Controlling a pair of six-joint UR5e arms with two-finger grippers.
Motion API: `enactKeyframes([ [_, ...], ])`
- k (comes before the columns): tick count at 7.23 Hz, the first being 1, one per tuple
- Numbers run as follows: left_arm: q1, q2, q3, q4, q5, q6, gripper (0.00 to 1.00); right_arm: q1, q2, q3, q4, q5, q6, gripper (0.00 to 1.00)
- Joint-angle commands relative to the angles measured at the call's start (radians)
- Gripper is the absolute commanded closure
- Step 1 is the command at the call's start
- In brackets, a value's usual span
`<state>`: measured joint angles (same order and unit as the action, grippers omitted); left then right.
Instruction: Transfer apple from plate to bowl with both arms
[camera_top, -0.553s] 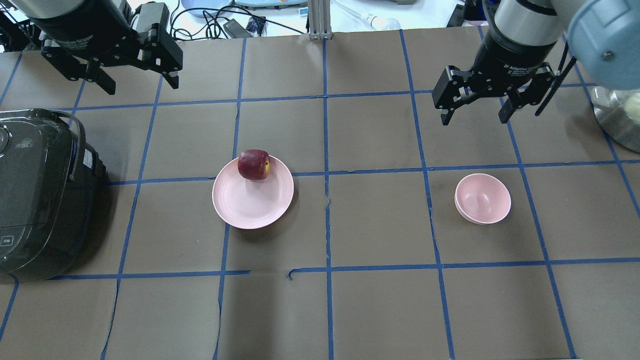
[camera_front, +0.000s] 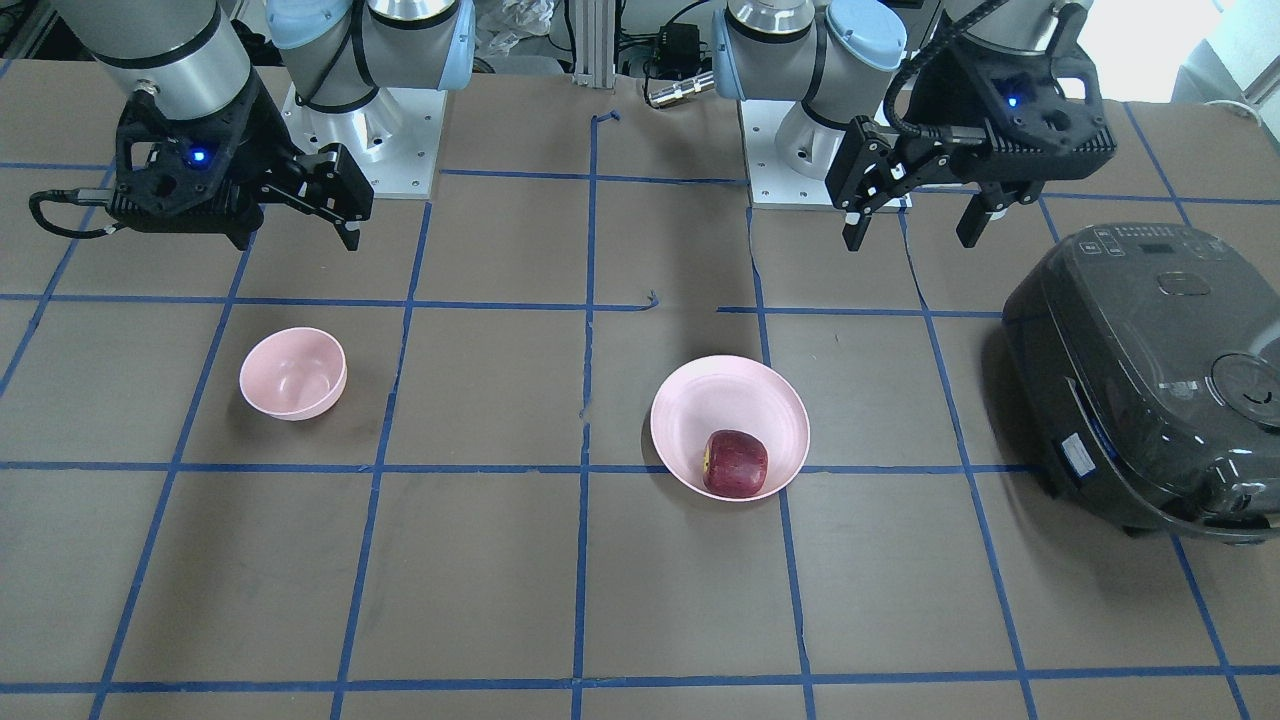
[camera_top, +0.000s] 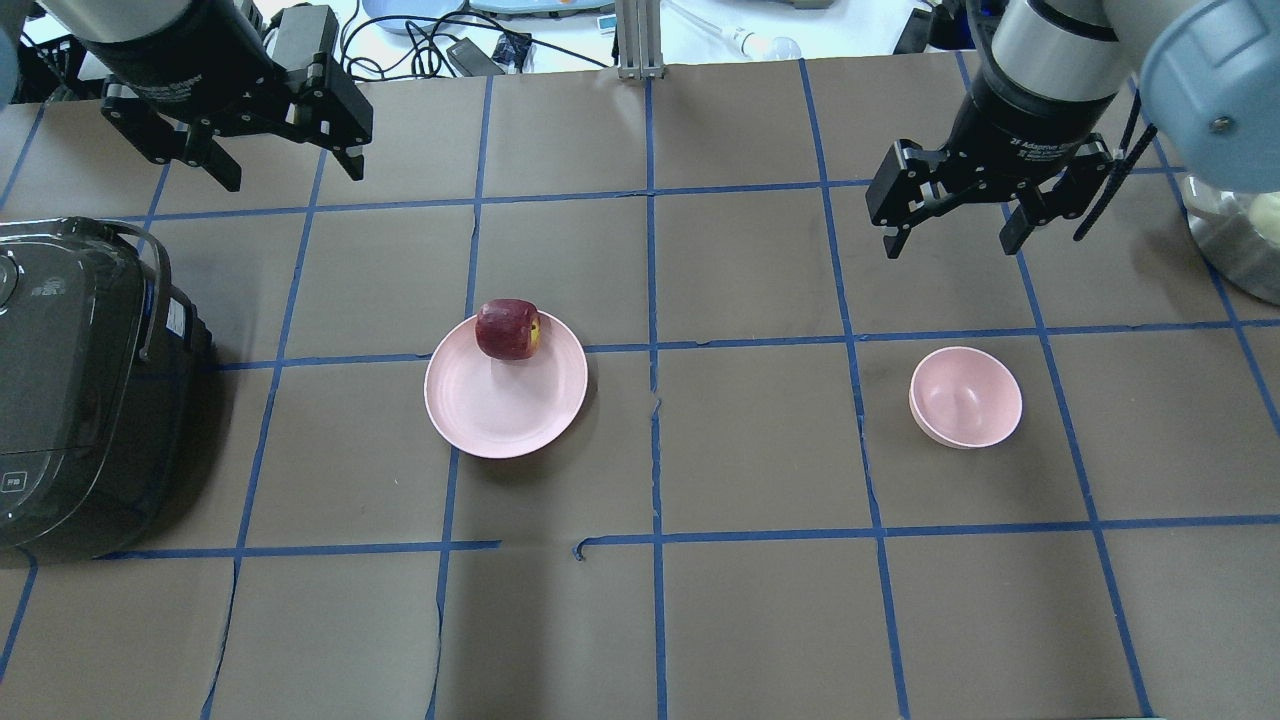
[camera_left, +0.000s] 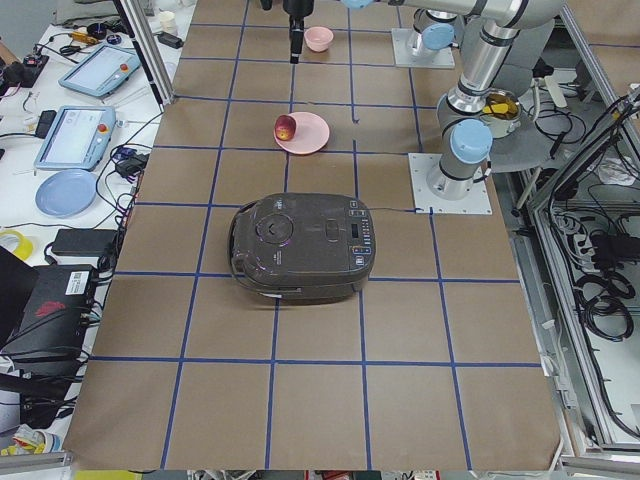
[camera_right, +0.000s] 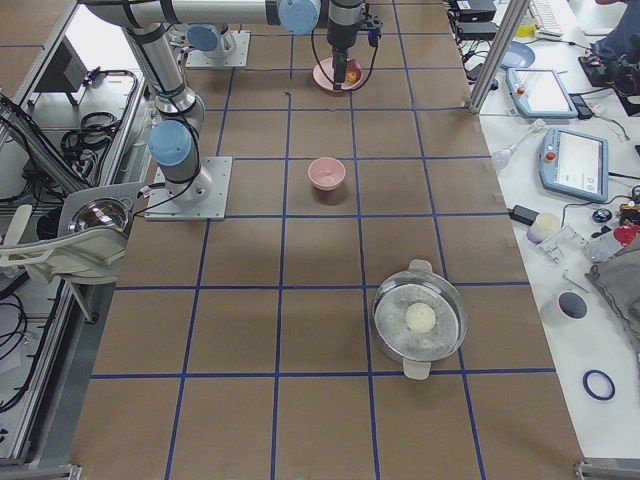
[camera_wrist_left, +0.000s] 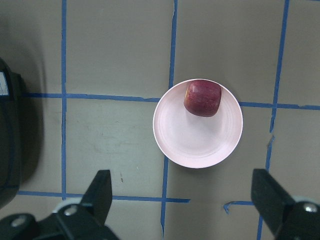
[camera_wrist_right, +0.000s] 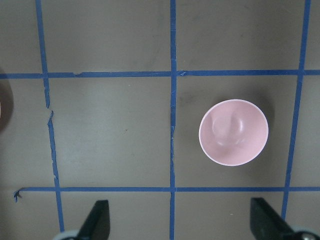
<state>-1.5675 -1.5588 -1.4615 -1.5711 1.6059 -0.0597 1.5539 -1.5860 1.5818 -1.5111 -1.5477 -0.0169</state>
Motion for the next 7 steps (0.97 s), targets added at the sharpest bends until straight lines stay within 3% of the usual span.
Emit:
enactKeyframes([
  [1, 0.003, -0.013, 0.004, -0.001, 0.003, -0.014, 0.00, 0.000, 0.001, 0.001, 0.002, 0.000, 0.000, 0.00],
  [5, 0.030, -0.030, 0.004, -0.001, -0.046, -0.003, 0.00, -0.002, 0.003, 0.004, 0.002, -0.005, 0.000, 0.00],
  [7, 0.030, -0.059, -0.006, 0.110, -0.053, 0.001, 0.00, -0.002, 0.003, 0.004, 0.002, -0.005, -0.002, 0.00],
])
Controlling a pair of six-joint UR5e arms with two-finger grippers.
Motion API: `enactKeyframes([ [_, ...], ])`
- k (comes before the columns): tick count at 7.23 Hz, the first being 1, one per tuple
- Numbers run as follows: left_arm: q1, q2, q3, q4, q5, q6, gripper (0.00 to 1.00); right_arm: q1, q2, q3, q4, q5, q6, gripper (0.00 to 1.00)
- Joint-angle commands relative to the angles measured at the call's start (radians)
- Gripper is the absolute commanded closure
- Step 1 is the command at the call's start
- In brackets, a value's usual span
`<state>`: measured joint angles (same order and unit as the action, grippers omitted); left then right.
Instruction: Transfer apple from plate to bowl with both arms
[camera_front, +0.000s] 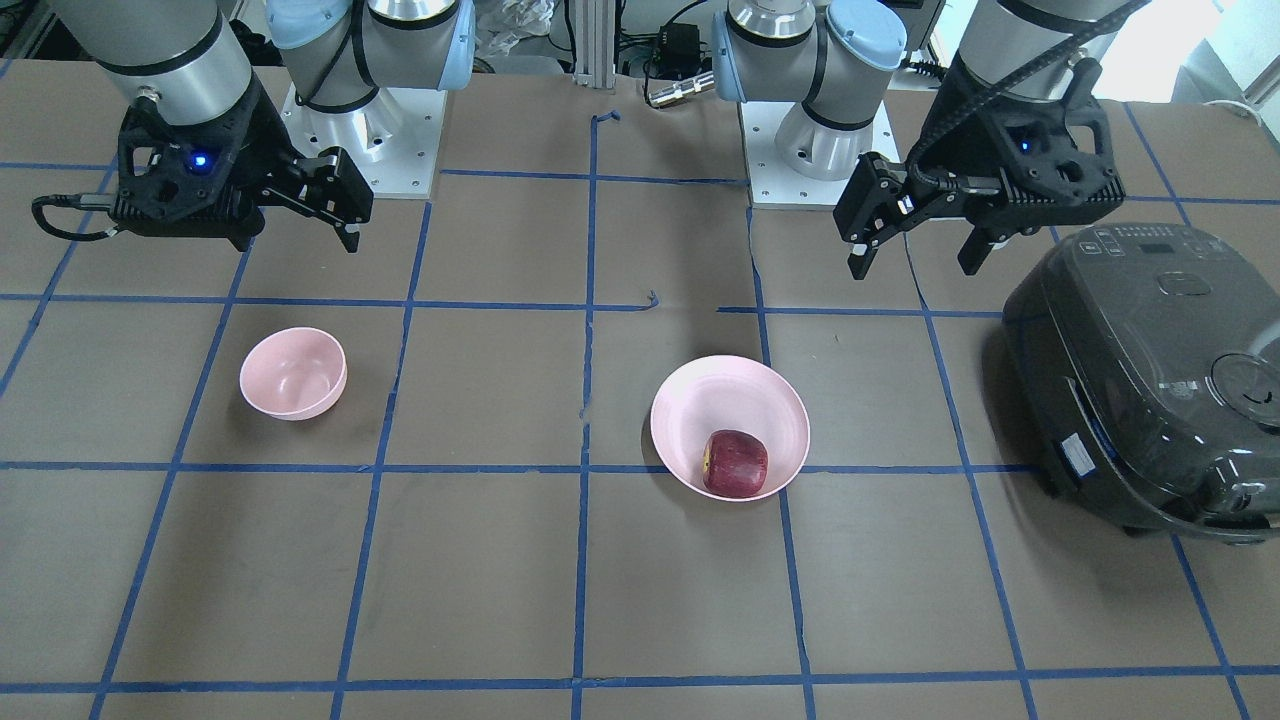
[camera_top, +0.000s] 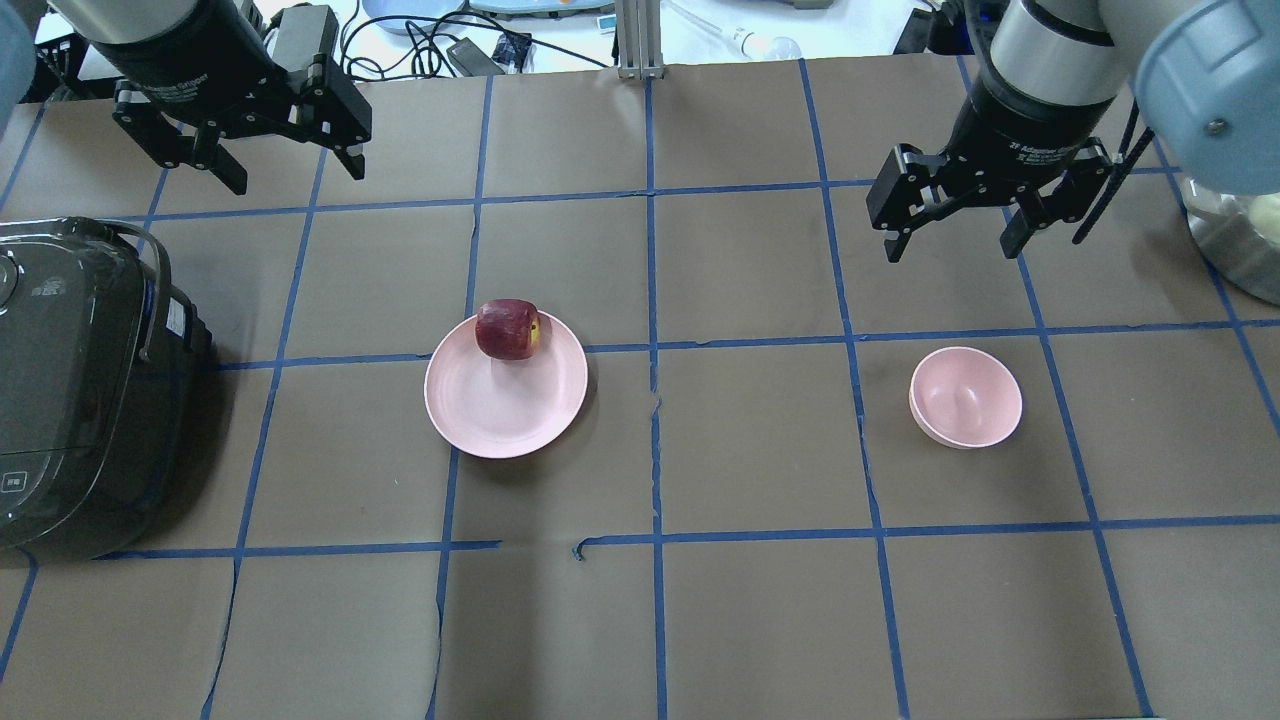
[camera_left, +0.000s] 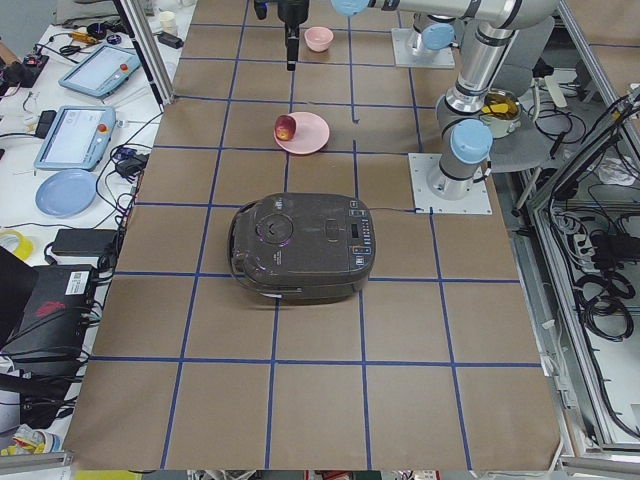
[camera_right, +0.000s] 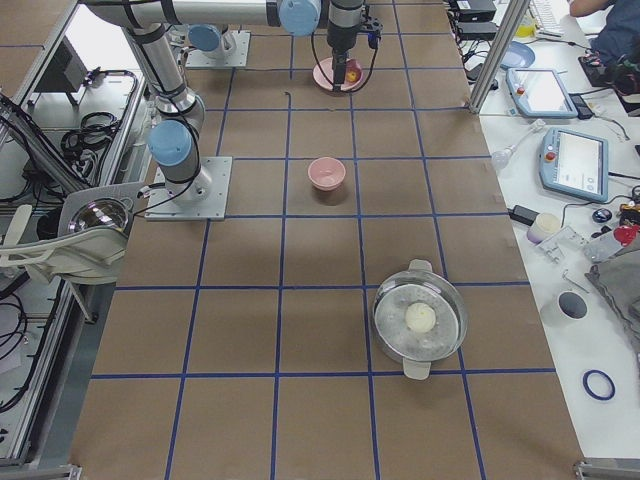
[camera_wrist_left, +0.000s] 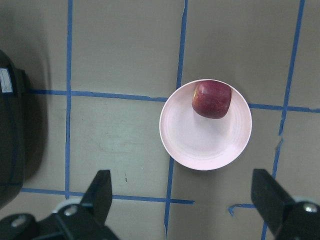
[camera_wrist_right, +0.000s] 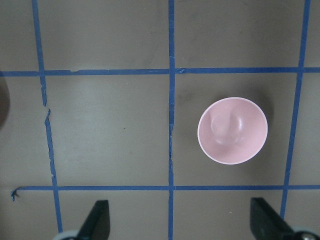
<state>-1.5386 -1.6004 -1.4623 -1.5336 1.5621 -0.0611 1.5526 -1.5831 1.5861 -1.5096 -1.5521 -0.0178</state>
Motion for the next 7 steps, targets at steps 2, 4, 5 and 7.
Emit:
enactKeyframes([
  [2, -0.011, -0.021, -0.004, 0.072, 0.001, 0.004, 0.00, 0.000, 0.000, 0.000, 0.000, -0.012, -0.001, 0.00],
  [4, -0.031, -0.009, -0.001, 0.072, -0.007, 0.012, 0.00, -0.003, 0.006, 0.000, -0.003, -0.014, -0.013, 0.00],
  [5, -0.035, -0.018, -0.006, 0.076, -0.002, 0.014, 0.00, -0.011, 0.011, 0.000, -0.026, -0.013, -0.057, 0.00],
  [7, -0.037, -0.024, -0.007, 0.084, -0.002, 0.014, 0.00, -0.121, 0.038, 0.000, -0.027, 0.006, -0.233, 0.00],
])
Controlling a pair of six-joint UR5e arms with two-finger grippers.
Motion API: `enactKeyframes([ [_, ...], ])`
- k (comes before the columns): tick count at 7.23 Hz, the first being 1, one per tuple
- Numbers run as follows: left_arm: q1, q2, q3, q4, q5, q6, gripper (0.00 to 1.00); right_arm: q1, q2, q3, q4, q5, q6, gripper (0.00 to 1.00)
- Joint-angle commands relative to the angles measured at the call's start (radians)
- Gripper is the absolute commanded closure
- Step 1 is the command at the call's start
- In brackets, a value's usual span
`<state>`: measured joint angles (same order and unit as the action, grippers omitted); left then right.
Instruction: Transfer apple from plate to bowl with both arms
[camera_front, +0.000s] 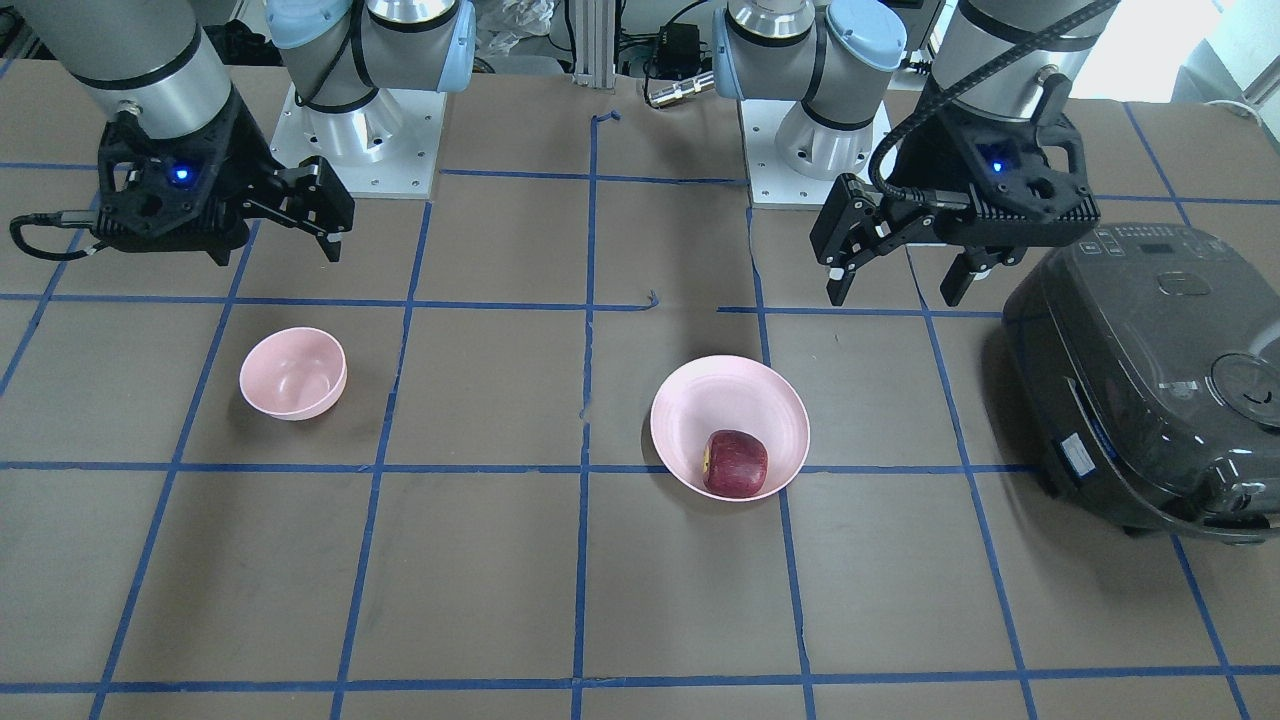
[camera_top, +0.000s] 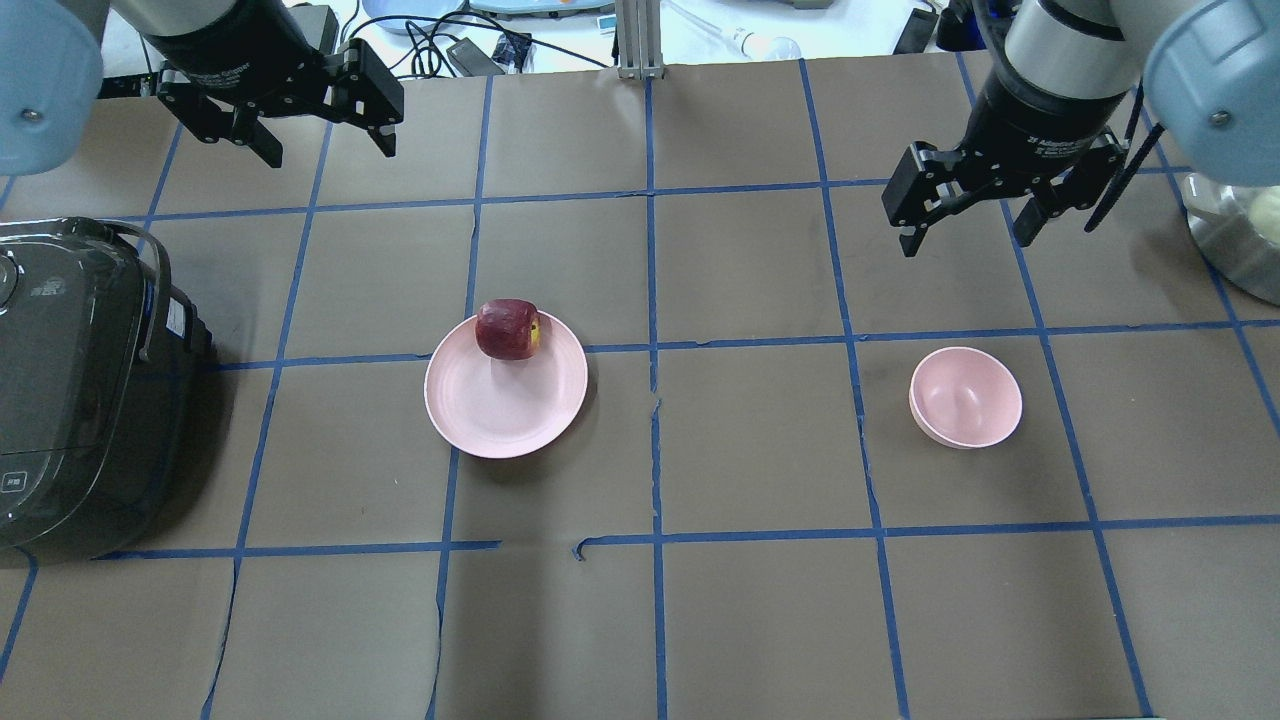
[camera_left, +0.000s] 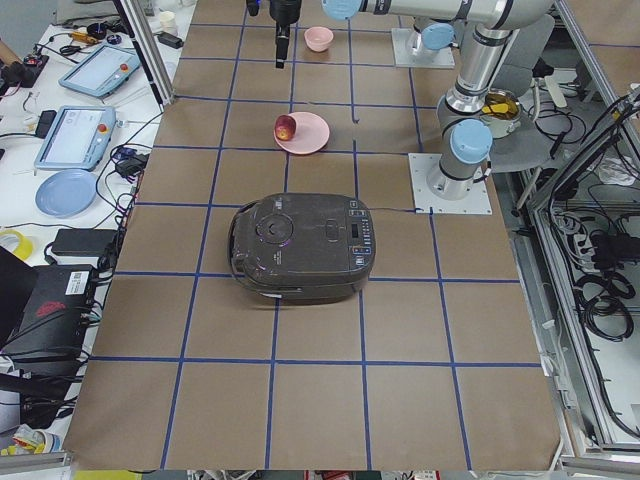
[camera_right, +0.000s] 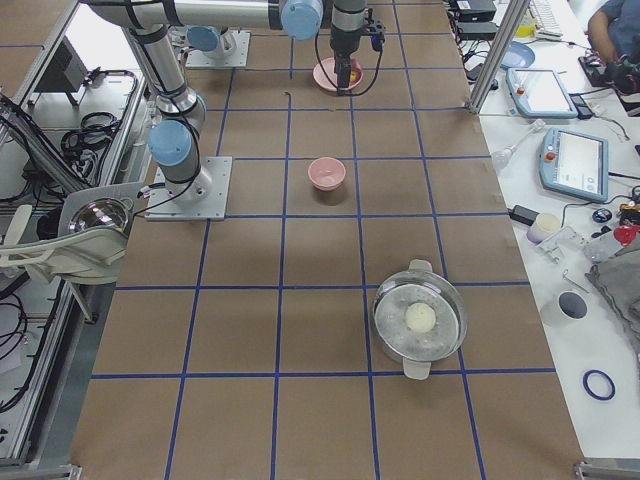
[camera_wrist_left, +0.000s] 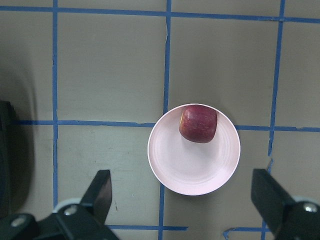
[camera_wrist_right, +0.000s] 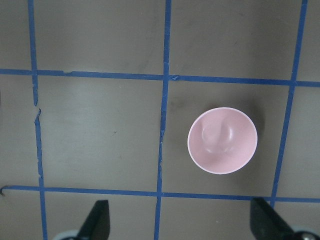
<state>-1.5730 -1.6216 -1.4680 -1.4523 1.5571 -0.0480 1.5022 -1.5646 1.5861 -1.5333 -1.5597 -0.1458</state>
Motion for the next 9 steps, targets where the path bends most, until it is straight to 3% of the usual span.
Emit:
enactKeyframes([
  [1, -0.002, -0.003, 0.003, 0.003, -0.002, 0.000, 0.00, -0.170, 0.027, 0.003, 0.002, 0.016, -0.224, 0.00],
  [3, -0.002, -0.003, -0.002, -0.022, 0.009, -0.001, 0.00, -0.235, 0.067, 0.072, -0.063, 0.017, -0.300, 0.00],
  [6, -0.002, -0.004, 0.006, -0.026, 0.009, -0.001, 0.00, -0.238, 0.116, 0.317, -0.316, 0.012, -0.322, 0.00],
  [7, -0.001, -0.009, 0.002, -0.023, 0.008, -0.001, 0.00, -0.238, 0.144, 0.393, -0.450, -0.002, -0.324, 0.00],
  [9, -0.002, -0.014, 0.003, -0.023, 0.006, -0.006, 0.00, -0.255, 0.211, 0.458, -0.598, -0.002, -0.324, 0.00],
])
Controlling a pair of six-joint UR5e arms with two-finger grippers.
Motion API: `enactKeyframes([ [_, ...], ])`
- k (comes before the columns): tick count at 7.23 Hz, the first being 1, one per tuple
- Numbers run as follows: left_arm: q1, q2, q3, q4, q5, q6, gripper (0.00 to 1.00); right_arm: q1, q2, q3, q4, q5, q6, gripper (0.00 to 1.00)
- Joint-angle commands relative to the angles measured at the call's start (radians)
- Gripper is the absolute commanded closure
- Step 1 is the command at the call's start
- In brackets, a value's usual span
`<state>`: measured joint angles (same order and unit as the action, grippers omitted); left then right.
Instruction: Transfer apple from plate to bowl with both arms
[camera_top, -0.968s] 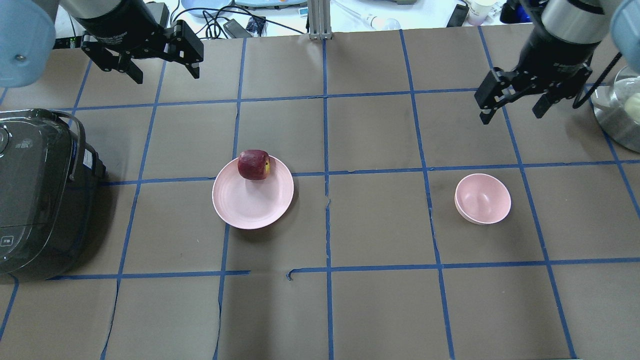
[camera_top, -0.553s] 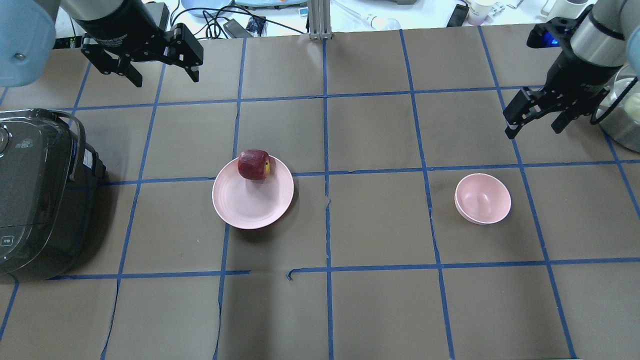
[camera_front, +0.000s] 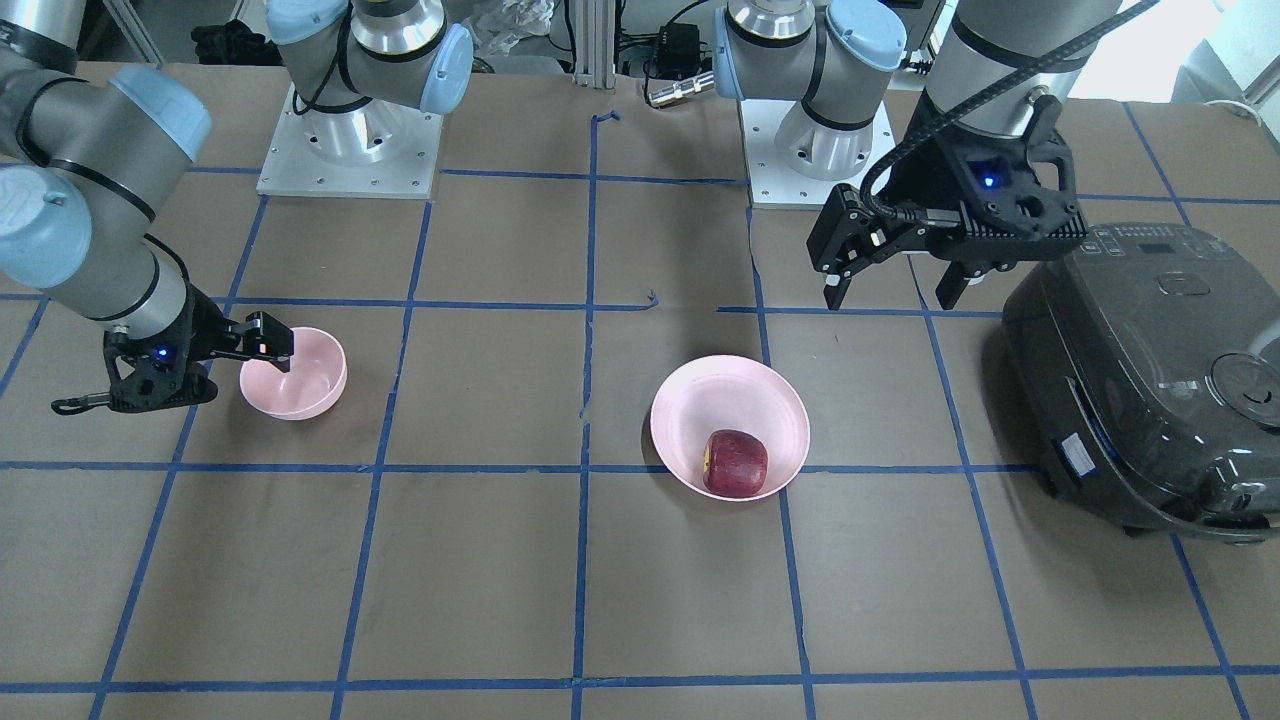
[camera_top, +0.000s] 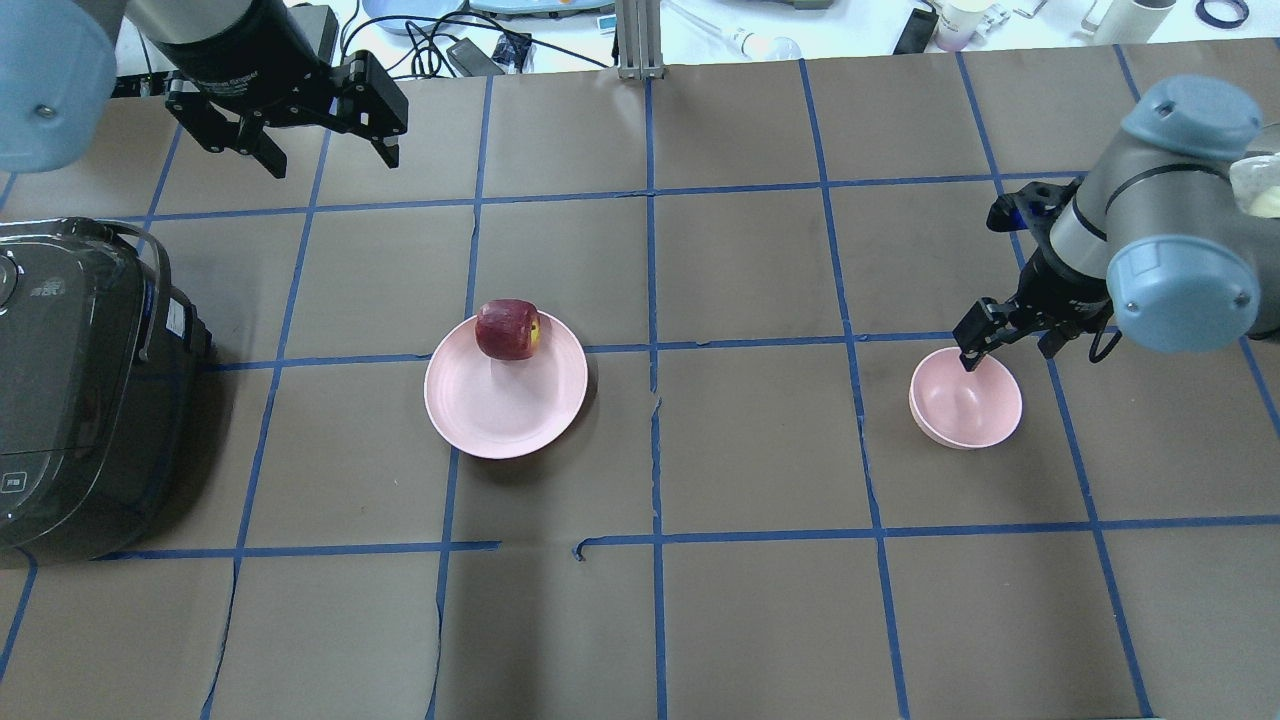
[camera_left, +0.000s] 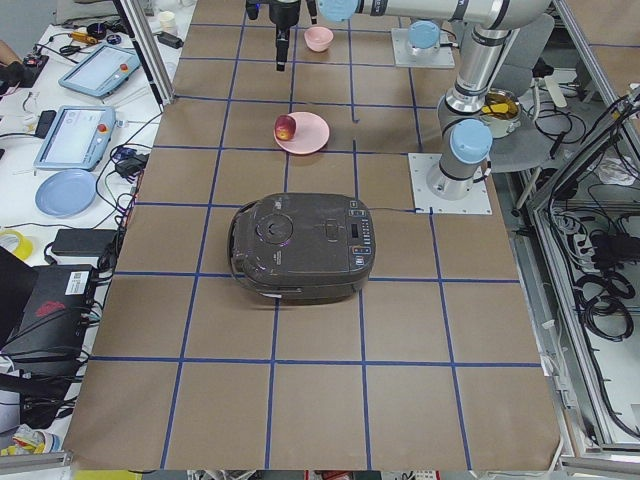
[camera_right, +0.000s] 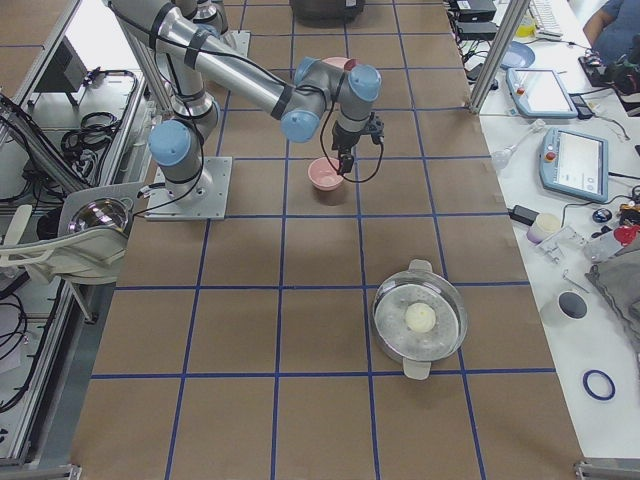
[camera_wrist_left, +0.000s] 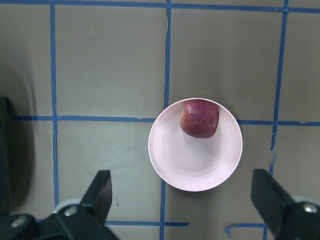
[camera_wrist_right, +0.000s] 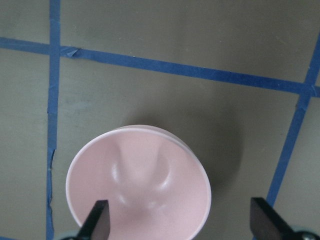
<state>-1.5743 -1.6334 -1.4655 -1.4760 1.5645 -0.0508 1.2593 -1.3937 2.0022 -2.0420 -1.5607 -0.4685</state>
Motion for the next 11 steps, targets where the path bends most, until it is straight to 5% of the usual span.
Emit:
enactKeyframes([
  [1, 0.000, -0.009, -0.003, 0.011, -0.001, -0.001, 0.00, -0.038, 0.061, 0.044, -0.093, 0.002, -0.001, 0.00],
  [2, 0.002, -0.041, -0.009, 0.031, -0.001, 0.009, 0.00, -0.043, 0.073, 0.052, -0.090, 0.005, -0.004, 0.03],
  [3, -0.001, -0.090, -0.038, 0.084, -0.007, -0.013, 0.00, -0.043, 0.073, 0.069, -0.083, 0.011, -0.004, 0.17],
  [5, -0.039, -0.140, -0.175, 0.262, -0.008, -0.012, 0.00, -0.043, 0.073, 0.076, -0.078, 0.005, -0.001, 0.81],
  [6, -0.052, -0.169, -0.253, 0.393, -0.009, -0.012, 0.00, -0.043, 0.070, 0.072, -0.075, 0.001, 0.004, 1.00],
  [9, -0.091, -0.267, -0.323, 0.546, -0.006, -0.009, 0.00, -0.034, 0.058, 0.052, -0.020, 0.017, 0.045, 1.00],
  [11, -0.101, -0.316, -0.331, 0.569, -0.006, -0.014, 0.00, 0.075, 0.042, -0.003, 0.064, 0.071, 0.194, 1.00],
])
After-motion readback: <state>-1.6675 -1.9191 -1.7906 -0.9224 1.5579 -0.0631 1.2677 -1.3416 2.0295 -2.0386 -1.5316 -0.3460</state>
